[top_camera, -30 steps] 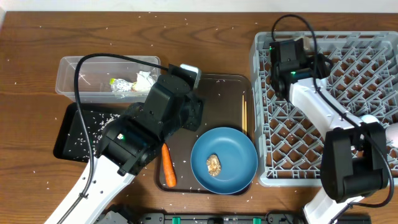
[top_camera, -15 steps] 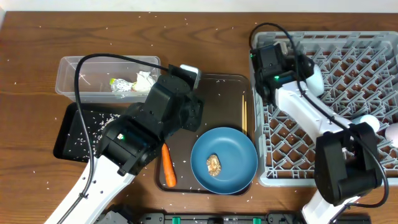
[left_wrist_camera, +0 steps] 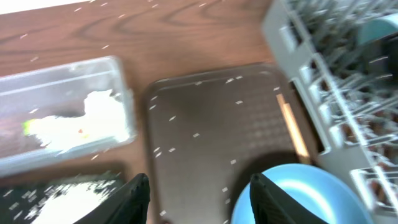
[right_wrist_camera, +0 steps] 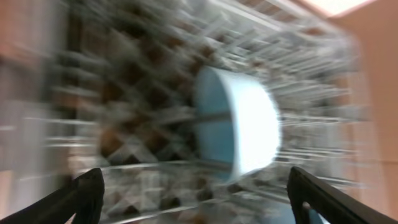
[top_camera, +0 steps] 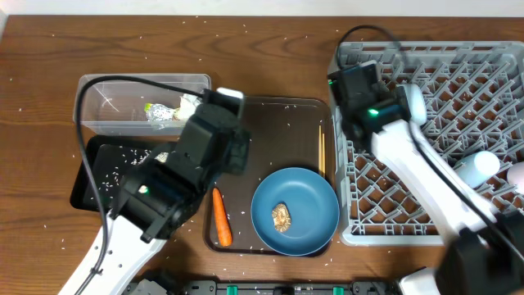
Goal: Sort waste into correct bins and load items into the dishwasher rack
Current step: 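Grasp the orange carrot and drop it onto the black tray, left gripper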
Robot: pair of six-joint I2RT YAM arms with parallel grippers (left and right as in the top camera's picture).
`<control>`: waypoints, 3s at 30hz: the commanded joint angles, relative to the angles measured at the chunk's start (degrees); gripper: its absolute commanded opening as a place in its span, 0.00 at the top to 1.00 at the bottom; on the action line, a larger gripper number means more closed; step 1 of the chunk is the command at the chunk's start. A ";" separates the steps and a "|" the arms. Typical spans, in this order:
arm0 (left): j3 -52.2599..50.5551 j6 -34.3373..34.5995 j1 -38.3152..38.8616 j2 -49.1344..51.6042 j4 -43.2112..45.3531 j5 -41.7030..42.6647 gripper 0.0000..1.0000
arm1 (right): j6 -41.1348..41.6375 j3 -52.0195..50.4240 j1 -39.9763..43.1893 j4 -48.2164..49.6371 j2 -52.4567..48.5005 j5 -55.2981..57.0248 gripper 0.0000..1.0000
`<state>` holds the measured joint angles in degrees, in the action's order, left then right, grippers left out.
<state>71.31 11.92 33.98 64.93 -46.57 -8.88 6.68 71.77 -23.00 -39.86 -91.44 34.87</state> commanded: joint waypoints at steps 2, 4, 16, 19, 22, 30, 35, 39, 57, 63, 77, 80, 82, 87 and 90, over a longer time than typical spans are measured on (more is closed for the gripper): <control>0.48 0.07 -2.45 0.57 -4.85 -2.71 0.48 | 10.54 0.44 -0.55 0.31 7.54 -30.14 0.19; 0.26 4.28 -3.34 1.70 -9.55 -2.16 0.48 | 12.22 0.44 -0.66 0.13 9.35 -35.93 0.20; -15.04 22.47 -3.58 13.90 -15.45 14.99 0.48 | 16.70 0.44 -0.63 -5.20 10.40 -41.22 0.23; -18.40 22.69 -3.58 16.90 -12.24 16.92 0.48 | 16.98 0.44 -0.63 -5.79 10.40 -41.09 0.23; -21.70 22.69 -3.58 19.08 -7.28 19.15 0.48 | 17.57 0.44 -0.63 -6.19 10.40 -41.05 0.23; -26.03 22.43 -3.61 23.47 -2.51 19.80 0.47 | 18.18 0.44 -0.61 -7.13 10.40 -40.92 0.23; -28.17 22.45 -4.20 25.20 0.39 19.37 0.47 | 18.18 0.44 -0.59 -7.76 10.40 -40.92 0.24; -28.87 22.45 -4.20 25.64 1.27 19.41 0.57 | 18.18 0.44 -0.59 -8.20 10.40 -40.94 0.25; -18.18 18.80 -25.11 9.88 -8.94 16.98 0.81 | 18.16 0.44 -0.55 -9.46 10.40 -40.92 0.25; -20.48 21.29 -41.83 9.03 -4.20 16.76 0.81 | 18.18 0.44 -0.55 -9.62 10.40 -40.92 0.25; -24.02 22.43 -51.21 15.52 3.17 17.25 0.42 | 18.97 0.44 -0.55 -11.41 10.40 -40.92 0.22; -23.39 19.28 -51.21 14.71 2.03 17.22 0.33 | 18.32 0.44 -0.55 -12.09 10.40 -40.89 0.22; -22.38 17.79 -51.21 13.75 0.42 17.25 0.30 | 17.88 0.44 -0.55 -12.31 10.40 -40.87 0.22; -17.55 9.84 -48.50 9.14 -5.01 21.42 0.32 | 19.61 0.44 -0.37 -12.35 10.40 -40.50 0.23; -15.82 6.75 -42.77 5.51 -6.29 23.41 0.34 | 24.20 0.44 0.94 -12.28 10.40 -37.77 0.19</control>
<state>52.45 24.91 -13.32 74.04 -52.23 11.16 26.70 71.94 -23.09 -52.07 -81.06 -5.37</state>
